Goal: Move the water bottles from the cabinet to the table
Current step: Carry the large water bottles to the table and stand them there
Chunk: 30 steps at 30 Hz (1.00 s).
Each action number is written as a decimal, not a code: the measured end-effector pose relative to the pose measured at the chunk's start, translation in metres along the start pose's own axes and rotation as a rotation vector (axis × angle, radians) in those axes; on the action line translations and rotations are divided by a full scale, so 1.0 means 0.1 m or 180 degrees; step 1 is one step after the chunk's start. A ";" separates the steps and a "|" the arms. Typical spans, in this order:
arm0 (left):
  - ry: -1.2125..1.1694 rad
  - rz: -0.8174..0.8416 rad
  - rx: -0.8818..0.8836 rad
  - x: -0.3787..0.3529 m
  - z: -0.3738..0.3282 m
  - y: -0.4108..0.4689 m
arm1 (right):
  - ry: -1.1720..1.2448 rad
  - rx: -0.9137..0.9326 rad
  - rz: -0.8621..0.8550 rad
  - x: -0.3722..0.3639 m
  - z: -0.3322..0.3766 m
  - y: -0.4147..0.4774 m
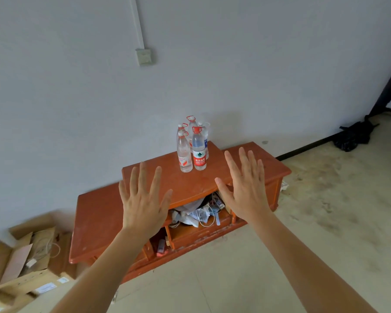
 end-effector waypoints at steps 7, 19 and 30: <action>-0.0419 0.0149 0.0063 -0.97 0.26 1.35 | -0.0023 -0.0071 0.0283 -1.17 -0.32 1.12; -0.0657 0.0574 0.0206 -2.27 0.70 3.89 | -0.0059 -0.0360 0.0560 -2.70 -0.87 3.13; -0.0632 0.1402 0.1018 -3.59 0.64 4.64 | 0.0661 0.0078 0.1123 -4.19 -1.39 4.21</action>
Point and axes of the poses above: each hand's wrist, its own y-axis towards the middle knuckle, its own x-axis out of the back of the hand, z = x × y, the point moved 3 cm from there along y, towards the middle knuckle, and after that the axes turned 4 degrees about -y, right-handed, at the moved point
